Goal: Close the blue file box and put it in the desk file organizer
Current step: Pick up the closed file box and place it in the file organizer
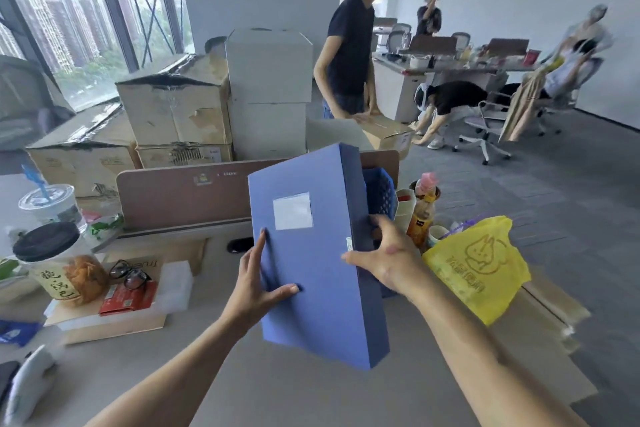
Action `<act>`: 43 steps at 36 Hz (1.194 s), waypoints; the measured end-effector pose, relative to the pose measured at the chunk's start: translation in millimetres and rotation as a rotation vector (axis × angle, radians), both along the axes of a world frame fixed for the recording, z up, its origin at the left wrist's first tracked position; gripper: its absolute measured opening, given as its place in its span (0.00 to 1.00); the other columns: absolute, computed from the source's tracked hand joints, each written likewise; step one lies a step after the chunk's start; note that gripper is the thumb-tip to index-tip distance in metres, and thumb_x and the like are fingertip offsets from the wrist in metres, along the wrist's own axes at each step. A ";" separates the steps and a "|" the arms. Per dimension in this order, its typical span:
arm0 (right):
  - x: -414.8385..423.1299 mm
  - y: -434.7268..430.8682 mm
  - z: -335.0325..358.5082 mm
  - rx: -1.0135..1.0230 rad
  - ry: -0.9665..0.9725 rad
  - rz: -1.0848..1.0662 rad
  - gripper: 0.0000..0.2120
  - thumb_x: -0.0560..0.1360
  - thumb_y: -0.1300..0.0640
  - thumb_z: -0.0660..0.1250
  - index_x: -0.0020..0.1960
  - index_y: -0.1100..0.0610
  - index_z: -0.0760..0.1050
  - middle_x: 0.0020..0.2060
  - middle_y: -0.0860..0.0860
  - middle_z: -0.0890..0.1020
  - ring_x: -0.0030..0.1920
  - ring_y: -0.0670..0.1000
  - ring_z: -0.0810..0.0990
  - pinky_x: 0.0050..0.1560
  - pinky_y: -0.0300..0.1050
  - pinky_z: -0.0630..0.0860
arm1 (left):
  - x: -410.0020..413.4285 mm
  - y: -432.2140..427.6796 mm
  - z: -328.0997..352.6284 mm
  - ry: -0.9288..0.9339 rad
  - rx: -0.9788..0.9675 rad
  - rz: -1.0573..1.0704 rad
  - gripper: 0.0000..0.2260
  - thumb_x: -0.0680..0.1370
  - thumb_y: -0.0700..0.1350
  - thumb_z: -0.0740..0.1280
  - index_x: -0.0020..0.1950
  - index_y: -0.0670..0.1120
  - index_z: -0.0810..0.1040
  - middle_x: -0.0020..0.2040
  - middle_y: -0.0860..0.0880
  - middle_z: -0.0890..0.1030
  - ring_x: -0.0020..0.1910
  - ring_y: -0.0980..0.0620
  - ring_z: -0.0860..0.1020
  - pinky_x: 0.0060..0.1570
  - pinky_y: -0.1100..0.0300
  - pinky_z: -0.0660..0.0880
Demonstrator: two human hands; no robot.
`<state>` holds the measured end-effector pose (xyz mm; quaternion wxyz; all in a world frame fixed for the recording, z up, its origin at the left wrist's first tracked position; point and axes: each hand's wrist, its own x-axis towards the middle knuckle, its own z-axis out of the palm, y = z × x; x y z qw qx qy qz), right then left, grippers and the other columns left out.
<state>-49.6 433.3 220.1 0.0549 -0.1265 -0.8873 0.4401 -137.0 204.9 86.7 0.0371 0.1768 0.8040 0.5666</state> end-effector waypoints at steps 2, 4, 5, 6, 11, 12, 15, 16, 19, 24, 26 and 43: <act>4.9 2.9 3.3 0.062 0.037 -0.082 0.31 0.62 0.49 0.75 0.62 0.49 0.69 0.50 0.40 0.79 0.50 0.45 0.80 0.47 0.42 0.76 | -6.5 16.5 6.5 0.014 0.012 -0.032 0.52 0.59 0.69 0.76 0.74 0.71 0.46 0.74 0.64 0.56 0.75 0.59 0.57 0.74 0.48 0.60; 9.7 3.0 5.6 0.193 0.067 -0.157 0.32 0.62 0.48 0.74 0.63 0.49 0.66 0.56 0.42 0.76 0.53 0.51 0.79 0.47 0.47 0.75 | -12.3 34.5 17.4 0.030 0.051 -0.039 0.51 0.63 0.67 0.75 0.76 0.68 0.45 0.79 0.63 0.51 0.77 0.59 0.53 0.75 0.46 0.59; 11.4 3.3 5.3 0.259 0.088 -0.193 0.32 0.63 0.48 0.73 0.63 0.49 0.65 0.58 0.43 0.75 0.53 0.53 0.78 0.45 0.47 0.73 | -13.8 44.0 26.7 0.028 0.083 -0.037 0.50 0.65 0.66 0.73 0.77 0.67 0.45 0.79 0.63 0.49 0.78 0.60 0.52 0.75 0.46 0.58; 12.9 3.9 3.8 0.323 0.112 -0.221 0.31 0.64 0.48 0.72 0.63 0.50 0.64 0.58 0.44 0.75 0.52 0.55 0.78 0.43 0.47 0.72 | -14.8 53.1 36.6 0.012 0.120 -0.040 0.47 0.68 0.65 0.72 0.77 0.65 0.44 0.79 0.63 0.48 0.78 0.59 0.52 0.76 0.46 0.58; 10.6 12.4 -10.1 0.455 0.154 -0.329 0.30 0.66 0.47 0.71 0.62 0.51 0.61 0.61 0.47 0.73 0.47 0.59 0.80 0.37 0.45 0.67 | -21.8 88.4 77.3 -0.183 0.298 -0.168 0.34 0.76 0.59 0.66 0.75 0.70 0.49 0.79 0.53 0.56 0.77 0.52 0.60 0.71 0.42 0.66; 9.1 14.2 -13.3 0.461 0.161 -0.340 0.30 0.67 0.47 0.71 0.62 0.51 0.61 0.62 0.48 0.73 0.48 0.59 0.80 0.37 0.44 0.66 | -24.2 93.9 82.9 -0.208 0.310 -0.202 0.31 0.77 0.59 0.65 0.74 0.70 0.52 0.78 0.54 0.58 0.75 0.52 0.63 0.68 0.43 0.69; 3.6 15.7 -20.5 0.454 0.207 -0.346 0.31 0.67 0.43 0.71 0.63 0.53 0.62 0.61 0.49 0.72 0.51 0.56 0.79 0.39 0.44 0.66 | -34.7 110.3 94.9 -0.258 0.325 -0.277 0.28 0.77 0.59 0.64 0.74 0.69 0.56 0.72 0.56 0.67 0.66 0.51 0.70 0.62 0.47 0.74; 1.0 15.3 -22.7 0.443 0.225 -0.347 0.31 0.67 0.42 0.71 0.64 0.53 0.63 0.61 0.49 0.72 0.52 0.55 0.78 0.39 0.44 0.66 | -38.2 115.0 97.5 -0.261 0.321 -0.286 0.27 0.77 0.59 0.64 0.74 0.69 0.57 0.68 0.58 0.68 0.64 0.51 0.71 0.61 0.48 0.74; -9.0 14.0 -29.8 0.436 0.262 -0.344 0.33 0.67 0.41 0.72 0.65 0.53 0.62 0.62 0.49 0.73 0.54 0.54 0.78 0.35 0.43 0.68 | -48.2 122.4 102.0 -0.265 0.308 -0.291 0.28 0.77 0.58 0.66 0.74 0.68 0.58 0.70 0.54 0.69 0.66 0.50 0.71 0.59 0.50 0.75; -29.7 13.2 -39.0 0.426 0.280 -0.315 0.35 0.67 0.47 0.74 0.67 0.56 0.62 0.64 0.52 0.72 0.59 0.55 0.77 0.38 0.44 0.69 | -68.9 118.1 101.9 -0.230 0.269 -0.327 0.42 0.66 0.64 0.74 0.75 0.69 0.55 0.80 0.48 0.57 0.77 0.51 0.60 0.58 0.53 0.75; -39.3 11.7 -42.4 0.392 0.293 -0.307 0.35 0.67 0.48 0.74 0.67 0.56 0.62 0.65 0.52 0.71 0.58 0.56 0.77 0.39 0.44 0.68 | -77.5 116.1 102.9 -0.201 0.253 -0.331 0.45 0.64 0.64 0.76 0.75 0.69 0.54 0.81 0.49 0.55 0.74 0.58 0.64 0.58 0.56 0.76; -102.7 -8.8 -106.4 0.088 0.337 -0.333 0.33 0.69 0.46 0.71 0.66 0.52 0.57 0.61 0.48 0.67 0.54 0.51 0.75 0.34 0.43 0.73 | -133.0 103.2 76.2 -0.142 0.198 -0.343 0.50 0.62 0.57 0.81 0.76 0.67 0.53 0.79 0.58 0.57 0.78 0.55 0.56 0.73 0.46 0.65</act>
